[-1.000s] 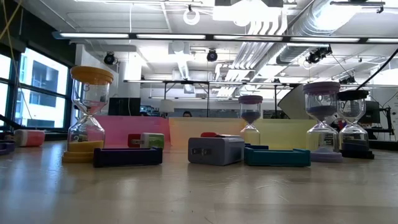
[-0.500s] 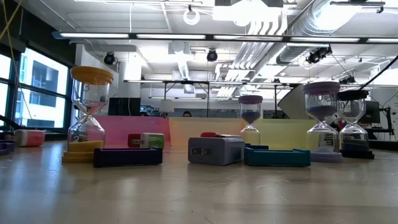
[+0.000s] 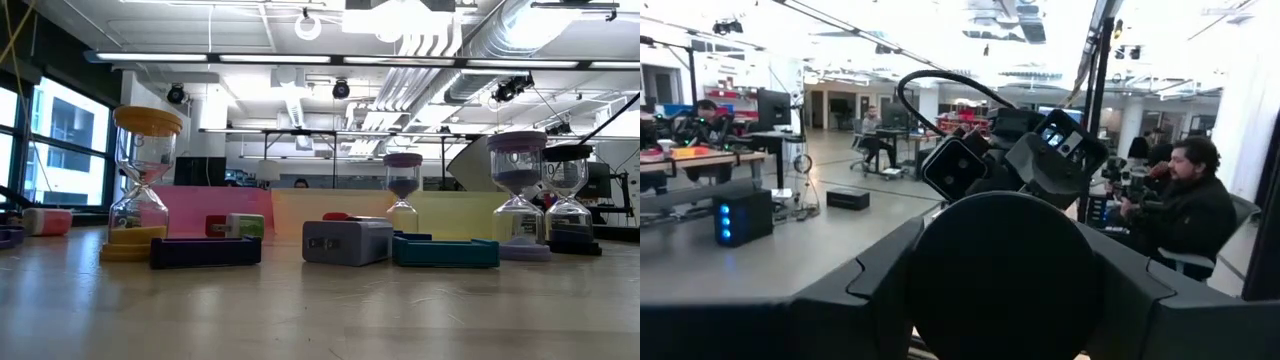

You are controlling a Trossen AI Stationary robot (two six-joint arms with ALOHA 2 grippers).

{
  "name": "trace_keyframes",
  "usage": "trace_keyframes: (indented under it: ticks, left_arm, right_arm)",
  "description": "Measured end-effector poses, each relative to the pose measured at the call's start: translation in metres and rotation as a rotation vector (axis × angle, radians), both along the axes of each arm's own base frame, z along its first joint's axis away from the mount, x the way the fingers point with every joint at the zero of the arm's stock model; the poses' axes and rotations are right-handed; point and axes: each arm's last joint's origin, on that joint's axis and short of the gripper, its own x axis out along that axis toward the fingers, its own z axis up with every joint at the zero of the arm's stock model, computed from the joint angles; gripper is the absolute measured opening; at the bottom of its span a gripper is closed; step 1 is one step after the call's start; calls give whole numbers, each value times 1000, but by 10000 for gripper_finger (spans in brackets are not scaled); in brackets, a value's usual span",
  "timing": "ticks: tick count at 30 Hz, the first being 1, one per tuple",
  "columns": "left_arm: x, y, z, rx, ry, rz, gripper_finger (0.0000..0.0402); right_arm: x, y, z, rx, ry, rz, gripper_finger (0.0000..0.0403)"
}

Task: Pick & Place Office items
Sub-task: Put the bottom left black hourglass into the yellow bin

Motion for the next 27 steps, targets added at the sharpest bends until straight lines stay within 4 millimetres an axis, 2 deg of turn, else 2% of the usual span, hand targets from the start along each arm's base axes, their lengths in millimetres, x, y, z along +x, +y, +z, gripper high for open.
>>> trace_keyframes:
  ticks: [10, 19, 27]
  left_arm:
    - [9, 14, -6, -33, 23, -29, 200]
    - [17, 15, -11, -44, 41, -55, 200]
    - [17, 15, -12, -46, 47, -50, 200]
  right_arm:
    - [8, -12, -6, 25, 25, 26, 263]
    - [6, -13, -2, -13, -29, 31, 263]
    - [15, -13, -8, -37, -17, 80, 263]
